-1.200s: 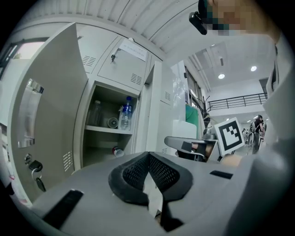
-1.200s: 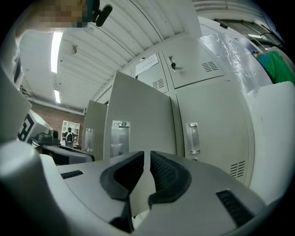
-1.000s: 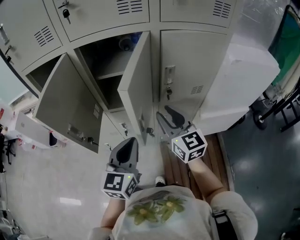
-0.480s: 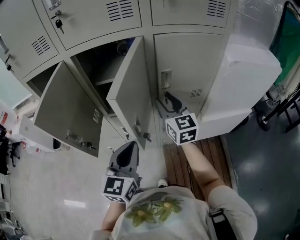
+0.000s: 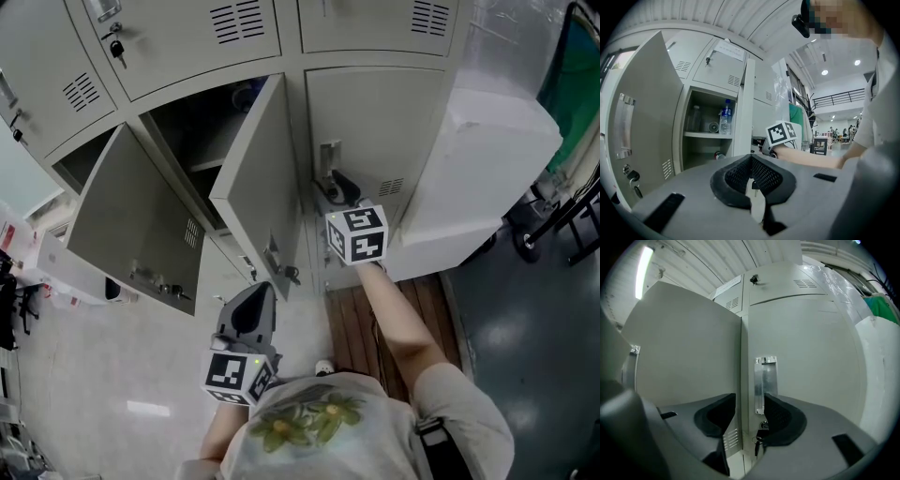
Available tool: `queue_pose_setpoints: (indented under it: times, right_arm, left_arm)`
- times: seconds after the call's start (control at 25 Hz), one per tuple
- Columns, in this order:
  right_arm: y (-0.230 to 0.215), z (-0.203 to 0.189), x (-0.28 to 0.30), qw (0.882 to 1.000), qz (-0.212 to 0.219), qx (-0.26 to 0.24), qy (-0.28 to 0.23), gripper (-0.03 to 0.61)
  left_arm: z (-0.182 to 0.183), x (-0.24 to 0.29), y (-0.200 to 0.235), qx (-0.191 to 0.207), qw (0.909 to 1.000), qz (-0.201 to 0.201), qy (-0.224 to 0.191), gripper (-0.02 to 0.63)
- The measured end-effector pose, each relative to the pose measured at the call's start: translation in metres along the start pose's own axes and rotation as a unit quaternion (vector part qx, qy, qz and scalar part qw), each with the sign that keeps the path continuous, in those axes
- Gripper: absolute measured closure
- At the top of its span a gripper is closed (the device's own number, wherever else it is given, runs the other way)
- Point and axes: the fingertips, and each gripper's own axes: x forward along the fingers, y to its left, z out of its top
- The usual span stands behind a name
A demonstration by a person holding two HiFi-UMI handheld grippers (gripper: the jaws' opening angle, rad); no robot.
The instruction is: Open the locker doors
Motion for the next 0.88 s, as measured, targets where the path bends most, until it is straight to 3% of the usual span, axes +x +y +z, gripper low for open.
queue_pose_setpoints:
  times: [0.88]
  right_arm:
    - [-0.002, -0.011, 0.014, 1.0, -0.003, 0.008, 0.017, 0.4]
  left_arm:
    - [-0.006, -0.004, -0.002, -0.003, 0.9999, 0.01, -0.006, 0.586]
